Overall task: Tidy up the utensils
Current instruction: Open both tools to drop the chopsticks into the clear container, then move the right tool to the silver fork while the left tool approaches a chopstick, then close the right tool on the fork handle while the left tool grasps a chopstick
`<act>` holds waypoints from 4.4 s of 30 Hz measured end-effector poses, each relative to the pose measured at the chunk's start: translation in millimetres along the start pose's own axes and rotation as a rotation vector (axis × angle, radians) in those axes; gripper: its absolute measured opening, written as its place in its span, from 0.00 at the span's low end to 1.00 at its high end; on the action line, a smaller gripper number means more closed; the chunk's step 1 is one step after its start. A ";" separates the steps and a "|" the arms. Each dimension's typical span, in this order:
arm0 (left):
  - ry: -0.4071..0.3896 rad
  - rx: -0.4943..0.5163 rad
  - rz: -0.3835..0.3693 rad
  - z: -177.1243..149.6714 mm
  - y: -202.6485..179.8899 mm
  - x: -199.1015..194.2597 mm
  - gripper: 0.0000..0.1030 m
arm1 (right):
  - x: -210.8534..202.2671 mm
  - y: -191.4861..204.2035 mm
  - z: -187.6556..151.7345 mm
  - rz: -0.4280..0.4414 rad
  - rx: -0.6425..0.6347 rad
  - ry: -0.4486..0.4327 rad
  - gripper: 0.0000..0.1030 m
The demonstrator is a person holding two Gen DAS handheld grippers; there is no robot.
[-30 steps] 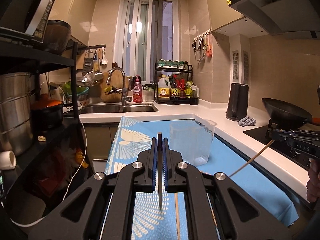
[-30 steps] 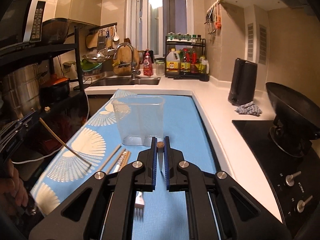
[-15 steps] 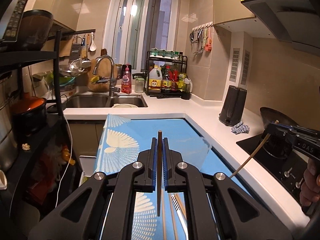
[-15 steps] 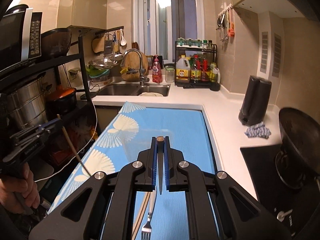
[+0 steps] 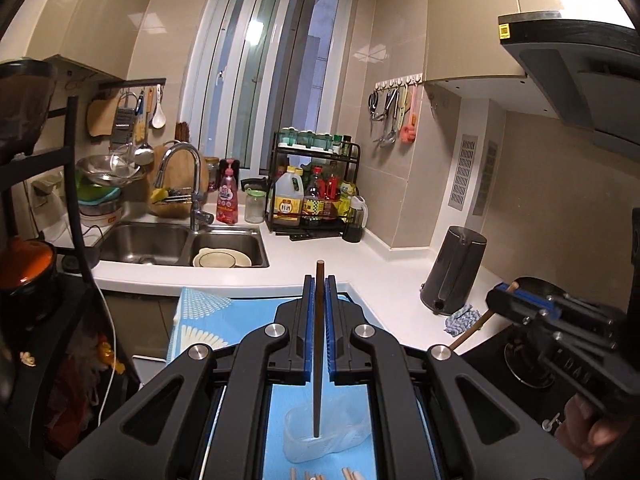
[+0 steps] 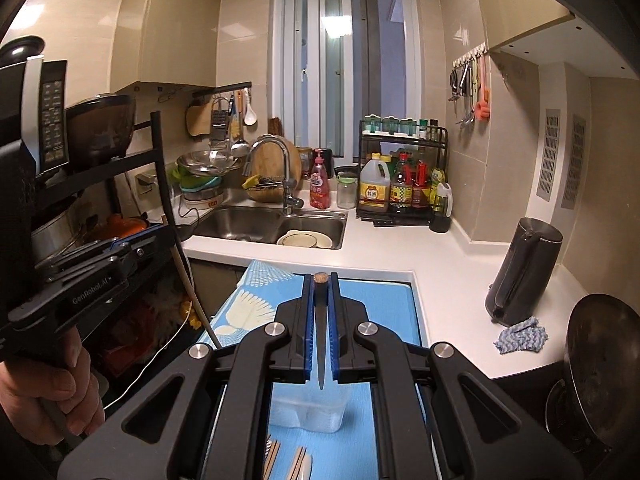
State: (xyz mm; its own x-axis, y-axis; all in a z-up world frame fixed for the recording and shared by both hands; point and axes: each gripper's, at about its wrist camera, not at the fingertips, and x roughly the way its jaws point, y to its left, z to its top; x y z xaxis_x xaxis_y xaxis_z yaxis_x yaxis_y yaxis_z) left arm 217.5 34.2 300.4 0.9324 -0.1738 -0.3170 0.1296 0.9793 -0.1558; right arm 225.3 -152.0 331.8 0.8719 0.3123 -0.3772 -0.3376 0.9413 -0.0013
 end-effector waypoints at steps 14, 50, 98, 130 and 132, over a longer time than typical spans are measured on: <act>0.363 0.051 0.051 -80.4 7.2 114.5 0.05 | 99.7 -23.4 -68.1 0.023 0.076 0.253 0.07; 0.254 0.060 0.080 -285.1 0.2 -47.5 0.16 | -27.6 -5.9 -300.8 0.003 0.252 0.217 0.13; 0.240 0.041 0.162 -380.7 4.8 -73.0 0.18 | -9.4 -30.8 -384.1 0.018 0.339 0.341 0.25; 0.241 0.032 0.182 -379.0 7.3 -74.4 0.09 | -18.7 -7.3 -381.5 -0.134 0.211 0.294 0.17; 0.237 0.039 0.187 -379.3 6.8 -74.7 0.06 | -20.1 -1.4 -383.7 -0.114 0.178 0.272 0.17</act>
State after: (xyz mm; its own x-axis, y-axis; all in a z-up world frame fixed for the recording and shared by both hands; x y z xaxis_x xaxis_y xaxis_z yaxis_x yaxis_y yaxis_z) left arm 20.8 14.4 -31.9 0.8369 -0.0051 -0.5474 -0.0200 0.9990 -0.0398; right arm 72.1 -208.9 -16.0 0.7660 0.1803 -0.6171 -0.1554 0.9833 0.0945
